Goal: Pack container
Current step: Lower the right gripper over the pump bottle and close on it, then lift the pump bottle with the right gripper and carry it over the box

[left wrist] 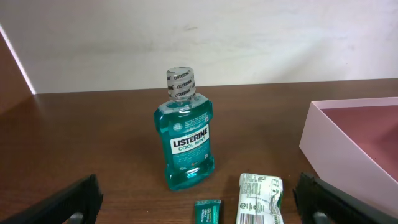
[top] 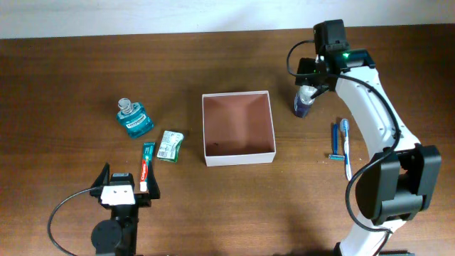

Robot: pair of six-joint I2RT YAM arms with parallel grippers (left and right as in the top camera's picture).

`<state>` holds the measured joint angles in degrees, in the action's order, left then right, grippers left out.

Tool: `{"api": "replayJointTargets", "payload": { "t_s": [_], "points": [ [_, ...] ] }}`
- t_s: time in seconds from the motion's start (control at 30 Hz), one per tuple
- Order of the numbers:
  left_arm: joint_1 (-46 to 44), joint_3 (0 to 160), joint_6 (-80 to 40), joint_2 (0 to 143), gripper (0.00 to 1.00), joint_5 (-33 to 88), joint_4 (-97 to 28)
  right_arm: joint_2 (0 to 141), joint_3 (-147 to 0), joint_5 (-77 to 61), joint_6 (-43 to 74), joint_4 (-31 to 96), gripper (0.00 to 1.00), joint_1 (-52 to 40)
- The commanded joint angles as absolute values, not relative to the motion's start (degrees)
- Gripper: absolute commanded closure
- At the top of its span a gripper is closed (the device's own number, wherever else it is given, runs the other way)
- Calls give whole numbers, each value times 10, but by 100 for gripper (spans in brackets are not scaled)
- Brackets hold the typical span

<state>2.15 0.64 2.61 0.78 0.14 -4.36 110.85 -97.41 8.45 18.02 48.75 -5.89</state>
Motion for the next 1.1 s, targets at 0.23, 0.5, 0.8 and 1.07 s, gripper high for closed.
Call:
{"api": "replayJointTargets", "payload": {
  "t_s": [0.23, 0.5, 0.8, 1.07],
  "points": [
    [19, 5, 36, 4, 1, 1, -48, 1111, -985, 64, 183, 486, 43, -60],
    [19, 5, 36, 4, 1, 1, -48, 1111, -985, 64, 183, 501, 51, -60],
    [19, 5, 36, 4, 1, 1, -48, 1111, -985, 64, 154, 509, 63, -60],
    [19, 5, 36, 4, 1, 1, -48, 1110, -985, 64, 91, 512, 63, -60]
  ]
}}
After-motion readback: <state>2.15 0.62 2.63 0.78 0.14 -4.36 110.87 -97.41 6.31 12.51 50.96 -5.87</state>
